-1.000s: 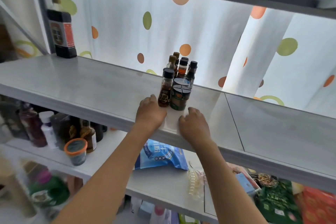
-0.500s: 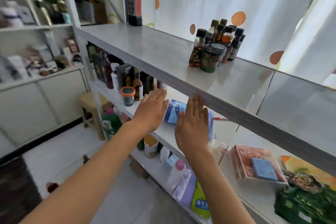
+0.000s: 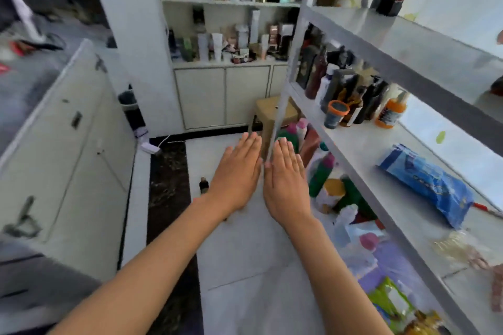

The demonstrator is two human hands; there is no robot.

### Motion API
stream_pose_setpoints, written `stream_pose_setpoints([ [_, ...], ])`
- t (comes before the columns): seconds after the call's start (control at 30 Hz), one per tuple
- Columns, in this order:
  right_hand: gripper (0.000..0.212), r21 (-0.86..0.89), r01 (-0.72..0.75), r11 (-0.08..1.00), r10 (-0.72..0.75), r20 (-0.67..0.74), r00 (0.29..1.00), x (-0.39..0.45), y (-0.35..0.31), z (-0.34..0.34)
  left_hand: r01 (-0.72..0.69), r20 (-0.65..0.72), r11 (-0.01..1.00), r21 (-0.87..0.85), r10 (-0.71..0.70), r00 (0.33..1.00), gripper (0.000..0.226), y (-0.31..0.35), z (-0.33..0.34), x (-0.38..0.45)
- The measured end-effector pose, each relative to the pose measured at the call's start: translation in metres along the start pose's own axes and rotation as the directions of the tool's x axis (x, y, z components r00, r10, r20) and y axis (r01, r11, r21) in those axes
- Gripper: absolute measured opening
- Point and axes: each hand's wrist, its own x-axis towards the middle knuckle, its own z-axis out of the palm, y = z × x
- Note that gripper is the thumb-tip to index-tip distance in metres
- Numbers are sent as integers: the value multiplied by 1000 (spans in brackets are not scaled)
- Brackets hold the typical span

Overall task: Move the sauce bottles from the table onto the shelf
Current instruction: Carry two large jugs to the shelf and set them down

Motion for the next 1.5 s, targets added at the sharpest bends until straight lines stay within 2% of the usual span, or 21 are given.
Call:
stream_pose_setpoints([
  [0.17, 54, 123, 183, 975, -198, 126, 972, -22, -127, 65, 213, -109, 977, 14, -210, 972, 53, -106, -44, -97],
  [0.3, 53, 194, 320, 927, -356, 192, 915, -49, -231, 113, 413, -186, 911, 4, -406, 895, 52, -184, -84, -187],
  [0.47, 53, 283, 455, 844, -523, 255, 813, -93, -354, 166, 613, -254, 789, -44, -602, 757, 52, -265, -126, -299],
  [0.63, 52, 378, 563, 735, -674, 315, 668, -148, -461, 207, 755, -331, 647, -103, -738, 587, 53, -323, -160, -410],
  [0.73, 52, 433, 599, 673, -738, 350, 576, -181, -519, 229, 820, -367, 543, -179, -811, 456, 52, -348, -172, -473],
  [0.9, 52, 522, 593, 614, -789, 430, 438, -224, -585, 260, 871, -402, 391, -297, -879, 258, 50, -376, -185, -548],
  [1.07, 51, 596, 534, 600, -798, 496, 343, -249, -630, 299, 880, -383, 248, -404, -920, 83, 52, -399, -186, -598],
  [1.37, 29, 712, 308, 631, -776, 575, 261, -264, -706, 376, 837, -255, -21, -547, -948, -191, 56, -448, -180, -640],
  [1.5, 23, 700, 264, 664, -748, 623, 230, -261, -730, 406, 822, -169, -122, -556, -952, -256, 59, -485, -184, -647],
])
